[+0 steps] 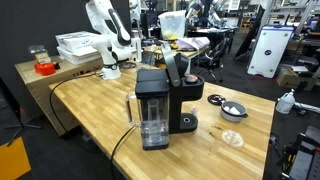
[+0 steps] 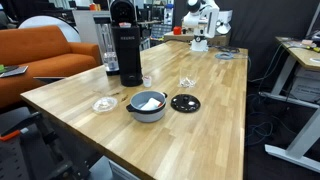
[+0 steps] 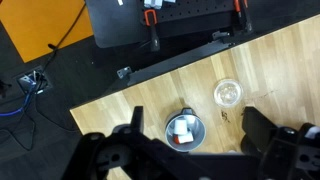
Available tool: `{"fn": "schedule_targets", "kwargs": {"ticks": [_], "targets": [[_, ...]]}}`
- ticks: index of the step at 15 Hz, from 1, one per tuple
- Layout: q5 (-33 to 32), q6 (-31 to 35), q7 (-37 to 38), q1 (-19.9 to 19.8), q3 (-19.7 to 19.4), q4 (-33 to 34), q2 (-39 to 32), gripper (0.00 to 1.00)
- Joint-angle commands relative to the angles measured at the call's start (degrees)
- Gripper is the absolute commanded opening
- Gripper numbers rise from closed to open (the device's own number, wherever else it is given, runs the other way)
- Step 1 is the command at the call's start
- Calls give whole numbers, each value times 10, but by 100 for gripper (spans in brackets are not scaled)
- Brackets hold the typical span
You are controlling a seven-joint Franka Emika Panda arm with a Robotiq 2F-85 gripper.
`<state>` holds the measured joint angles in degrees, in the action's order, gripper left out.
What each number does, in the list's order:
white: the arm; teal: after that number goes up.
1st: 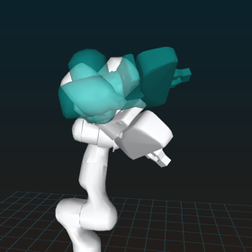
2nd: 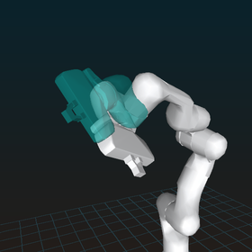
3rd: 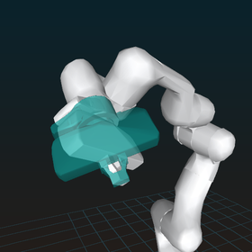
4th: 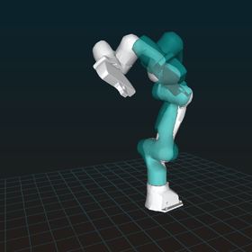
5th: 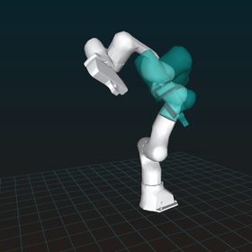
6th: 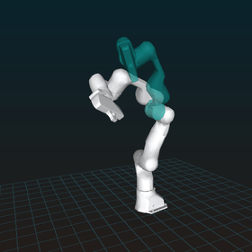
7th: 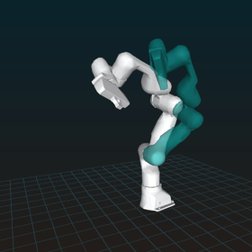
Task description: Take the black lid from the table and put it on the gray pot
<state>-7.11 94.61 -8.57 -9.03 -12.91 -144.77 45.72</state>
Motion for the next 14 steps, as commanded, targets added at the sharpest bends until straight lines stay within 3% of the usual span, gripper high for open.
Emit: {"fn": "schedule_targets", "kwargs": {"ticks": [1,6,12,13,14], "targets": [[1,-1,-1,-1,1,1,-1,100],[-9,22,-31,11,-7,28,-48,100],[-2,52,-86,14,-21,70,-179,100],[-1,62,-67,3,-10,35,-131,100],[-1,64,-69,2,-10,40,-149,100]]}}
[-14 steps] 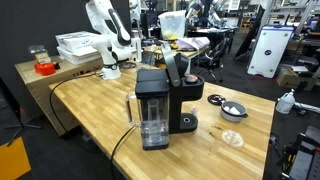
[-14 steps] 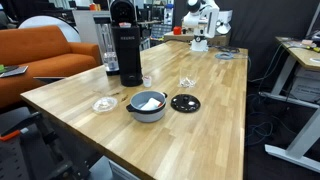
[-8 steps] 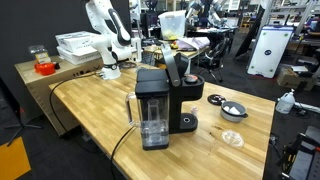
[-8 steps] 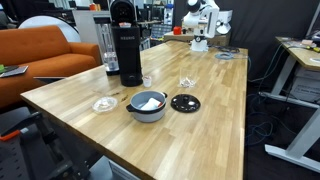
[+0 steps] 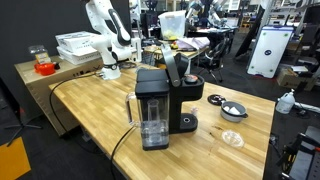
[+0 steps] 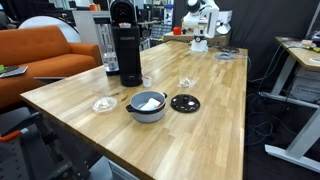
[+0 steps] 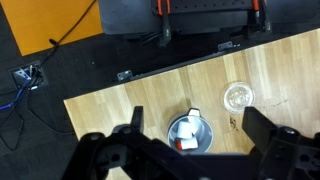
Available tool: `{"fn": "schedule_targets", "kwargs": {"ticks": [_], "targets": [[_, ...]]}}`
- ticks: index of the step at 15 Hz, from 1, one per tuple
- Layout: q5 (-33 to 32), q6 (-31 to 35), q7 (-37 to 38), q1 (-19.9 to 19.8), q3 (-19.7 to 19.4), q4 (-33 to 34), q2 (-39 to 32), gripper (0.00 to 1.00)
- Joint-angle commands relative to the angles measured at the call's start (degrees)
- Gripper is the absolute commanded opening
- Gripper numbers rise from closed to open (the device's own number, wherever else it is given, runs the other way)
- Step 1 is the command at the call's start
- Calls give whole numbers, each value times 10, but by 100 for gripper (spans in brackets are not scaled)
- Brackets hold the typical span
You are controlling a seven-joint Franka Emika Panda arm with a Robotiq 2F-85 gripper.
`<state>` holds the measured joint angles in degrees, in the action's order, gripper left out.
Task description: Take the black lid from the table and put it on the gray pot
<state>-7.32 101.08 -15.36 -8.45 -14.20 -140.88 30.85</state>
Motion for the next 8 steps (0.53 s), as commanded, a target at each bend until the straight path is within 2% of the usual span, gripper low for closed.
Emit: {"fn": "schedule_targets", "kwargs": {"ticks": [1,8], "targets": [[2,-1,-1,-3,3,1,-5,100],[1,-2,-1,-3,3,-2,15,100]]}}
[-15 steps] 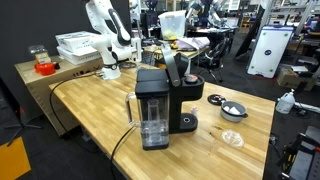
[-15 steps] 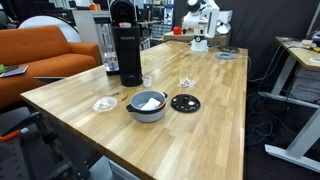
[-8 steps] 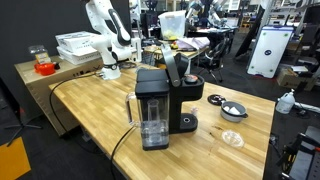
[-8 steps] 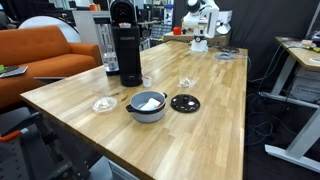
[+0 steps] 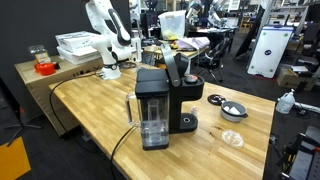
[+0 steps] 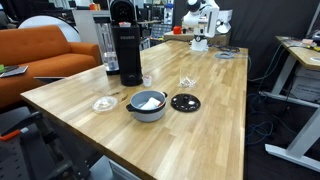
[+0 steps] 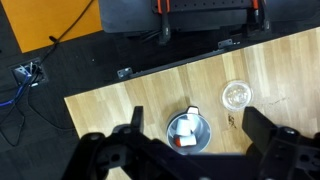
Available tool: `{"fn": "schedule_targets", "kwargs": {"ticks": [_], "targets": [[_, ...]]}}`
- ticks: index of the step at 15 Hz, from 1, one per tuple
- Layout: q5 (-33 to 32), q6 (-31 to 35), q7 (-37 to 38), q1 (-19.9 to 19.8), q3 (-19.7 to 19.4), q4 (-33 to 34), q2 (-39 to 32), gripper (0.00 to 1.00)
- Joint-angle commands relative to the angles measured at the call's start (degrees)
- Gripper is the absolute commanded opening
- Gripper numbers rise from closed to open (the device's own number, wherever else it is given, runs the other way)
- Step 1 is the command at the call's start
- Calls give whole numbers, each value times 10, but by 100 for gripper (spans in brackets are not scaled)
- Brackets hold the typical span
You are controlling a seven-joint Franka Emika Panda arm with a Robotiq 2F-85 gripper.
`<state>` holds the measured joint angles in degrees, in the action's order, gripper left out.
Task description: Take the black lid from the table and put it on the gray pot
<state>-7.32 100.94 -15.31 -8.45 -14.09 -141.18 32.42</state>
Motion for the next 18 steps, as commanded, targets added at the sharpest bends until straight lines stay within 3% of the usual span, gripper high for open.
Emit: {"fn": "schedule_targets", "kwargs": {"ticks": [1,7,15,17,18], "targets": [[1,-1,-1,-3,2,1,-1,100],[-9,45,7,4,15,0,-21,100],[-16,192,16,33,49,25,-160,100],[10,206,17,36,47,38,-197,100],[2,205,12,33,50,14,-170,100]]}}
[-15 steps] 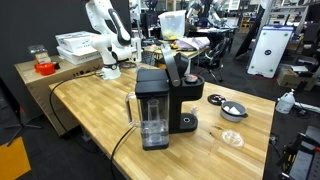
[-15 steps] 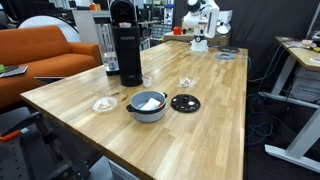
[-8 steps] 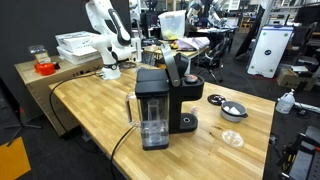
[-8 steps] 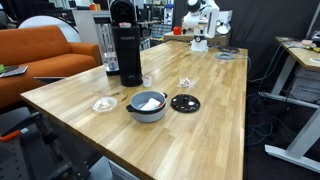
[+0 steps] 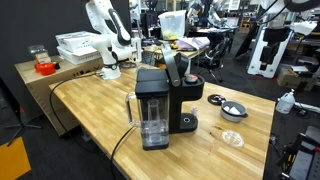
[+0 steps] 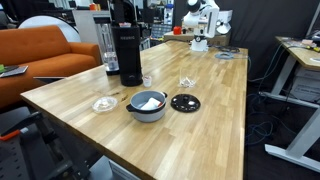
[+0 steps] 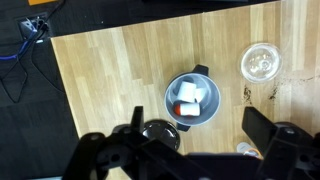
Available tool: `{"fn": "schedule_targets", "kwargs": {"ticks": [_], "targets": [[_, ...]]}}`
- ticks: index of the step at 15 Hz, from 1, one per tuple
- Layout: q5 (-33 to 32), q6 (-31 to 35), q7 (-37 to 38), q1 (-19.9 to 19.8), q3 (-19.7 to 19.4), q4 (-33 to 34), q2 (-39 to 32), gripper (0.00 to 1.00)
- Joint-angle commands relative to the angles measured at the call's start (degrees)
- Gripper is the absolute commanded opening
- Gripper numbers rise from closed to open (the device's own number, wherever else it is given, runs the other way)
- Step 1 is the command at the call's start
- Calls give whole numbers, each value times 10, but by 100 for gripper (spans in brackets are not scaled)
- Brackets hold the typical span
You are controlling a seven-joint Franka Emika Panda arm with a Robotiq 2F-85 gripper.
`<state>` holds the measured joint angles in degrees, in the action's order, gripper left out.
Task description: Take the black lid from the table and put it on the gray pot
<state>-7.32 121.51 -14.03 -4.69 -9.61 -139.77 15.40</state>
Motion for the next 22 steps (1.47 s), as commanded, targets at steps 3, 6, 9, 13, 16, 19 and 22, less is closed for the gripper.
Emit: {"fn": "schedule_targets", "kwargs": {"ticks": [3,6,9,13,16,19,22], "targets": [[3,3,-1,-6,6,17,-29,100],[3,3,0,-6,6,19,-27,100],[3,3,0,-6,6,19,-27,100],[1,27,-13,-1,8,25,-42,100],[21,72,-36,10,12,34,-68,100],[27,86,-52,12,15,63,-119,100],[5,105,-50,8,22,111,-179,100]]}}
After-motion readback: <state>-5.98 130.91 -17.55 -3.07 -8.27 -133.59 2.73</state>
